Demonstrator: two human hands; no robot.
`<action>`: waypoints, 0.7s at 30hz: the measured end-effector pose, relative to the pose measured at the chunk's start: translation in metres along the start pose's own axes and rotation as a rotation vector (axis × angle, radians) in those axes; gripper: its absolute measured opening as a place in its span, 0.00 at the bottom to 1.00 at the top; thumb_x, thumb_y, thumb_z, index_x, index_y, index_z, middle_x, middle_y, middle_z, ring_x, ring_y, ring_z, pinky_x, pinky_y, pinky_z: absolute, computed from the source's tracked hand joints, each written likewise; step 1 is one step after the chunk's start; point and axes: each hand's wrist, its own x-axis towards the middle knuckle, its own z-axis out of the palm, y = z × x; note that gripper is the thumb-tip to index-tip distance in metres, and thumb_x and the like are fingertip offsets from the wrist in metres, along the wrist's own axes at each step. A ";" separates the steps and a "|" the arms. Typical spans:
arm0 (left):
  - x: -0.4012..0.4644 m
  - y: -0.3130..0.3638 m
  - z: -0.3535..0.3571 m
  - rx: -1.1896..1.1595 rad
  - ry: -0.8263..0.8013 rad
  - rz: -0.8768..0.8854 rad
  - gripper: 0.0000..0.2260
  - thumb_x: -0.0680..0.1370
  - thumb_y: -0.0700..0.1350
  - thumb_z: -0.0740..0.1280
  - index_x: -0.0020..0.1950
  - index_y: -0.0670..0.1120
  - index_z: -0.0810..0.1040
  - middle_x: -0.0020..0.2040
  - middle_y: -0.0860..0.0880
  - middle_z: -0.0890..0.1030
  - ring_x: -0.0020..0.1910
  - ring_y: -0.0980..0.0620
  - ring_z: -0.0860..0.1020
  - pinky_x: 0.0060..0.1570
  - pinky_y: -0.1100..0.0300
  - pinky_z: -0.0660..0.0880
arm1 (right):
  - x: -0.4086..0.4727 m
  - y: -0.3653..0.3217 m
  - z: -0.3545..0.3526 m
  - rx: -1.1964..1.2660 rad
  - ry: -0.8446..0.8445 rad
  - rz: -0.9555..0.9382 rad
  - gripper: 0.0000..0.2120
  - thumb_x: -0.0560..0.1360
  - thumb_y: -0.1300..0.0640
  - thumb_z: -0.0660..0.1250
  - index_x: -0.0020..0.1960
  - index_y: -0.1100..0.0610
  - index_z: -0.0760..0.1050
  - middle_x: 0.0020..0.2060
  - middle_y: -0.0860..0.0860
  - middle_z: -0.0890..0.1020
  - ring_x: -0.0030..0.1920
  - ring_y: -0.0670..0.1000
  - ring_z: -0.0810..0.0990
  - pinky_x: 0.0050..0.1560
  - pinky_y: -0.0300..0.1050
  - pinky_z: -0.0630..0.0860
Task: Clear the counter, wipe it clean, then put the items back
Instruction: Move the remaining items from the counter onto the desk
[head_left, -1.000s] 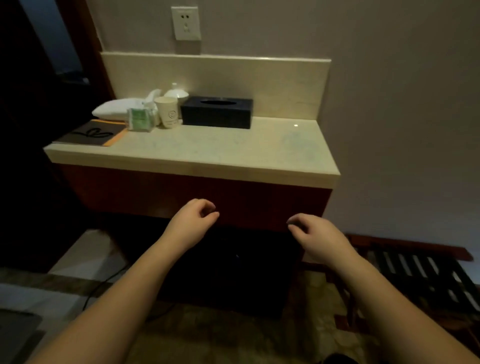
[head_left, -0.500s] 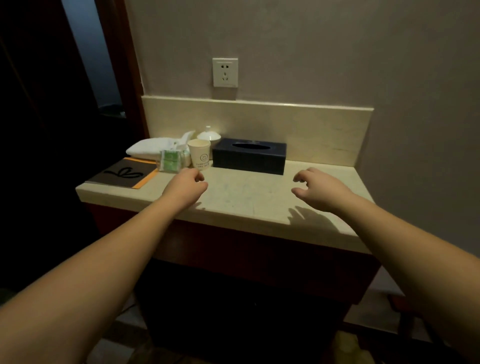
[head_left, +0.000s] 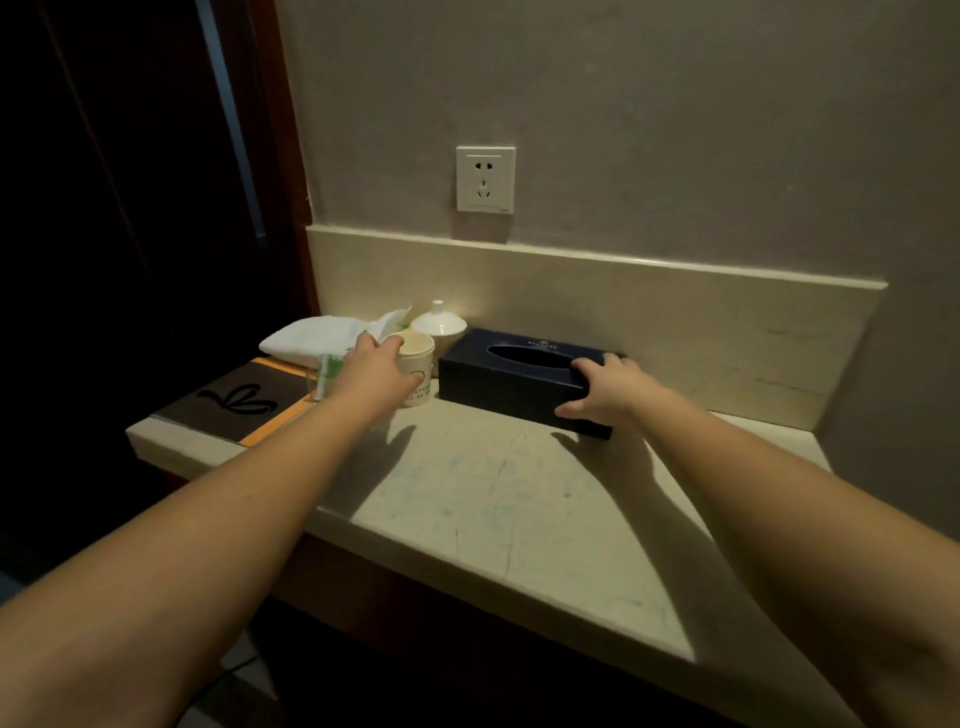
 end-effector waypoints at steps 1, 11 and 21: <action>0.005 0.000 0.003 0.012 -0.001 -0.020 0.27 0.79 0.52 0.66 0.76 0.51 0.62 0.69 0.44 0.64 0.65 0.43 0.70 0.59 0.49 0.72 | 0.007 0.000 0.003 -0.004 -0.020 0.006 0.40 0.71 0.35 0.66 0.77 0.47 0.53 0.75 0.57 0.56 0.75 0.63 0.51 0.71 0.60 0.59; 0.023 -0.004 0.016 0.103 0.045 -0.048 0.15 0.79 0.53 0.64 0.62 0.47 0.75 0.58 0.44 0.72 0.57 0.45 0.72 0.52 0.52 0.73 | 0.025 0.000 0.013 0.045 0.017 0.023 0.43 0.69 0.36 0.69 0.76 0.51 0.55 0.77 0.58 0.49 0.76 0.63 0.44 0.73 0.60 0.56; -0.005 -0.009 0.001 0.002 0.087 0.008 0.14 0.78 0.53 0.67 0.59 0.47 0.77 0.58 0.45 0.74 0.54 0.46 0.74 0.48 0.51 0.75 | 0.011 -0.009 0.007 0.055 0.027 0.042 0.42 0.69 0.38 0.72 0.75 0.55 0.60 0.75 0.60 0.57 0.75 0.63 0.51 0.72 0.60 0.60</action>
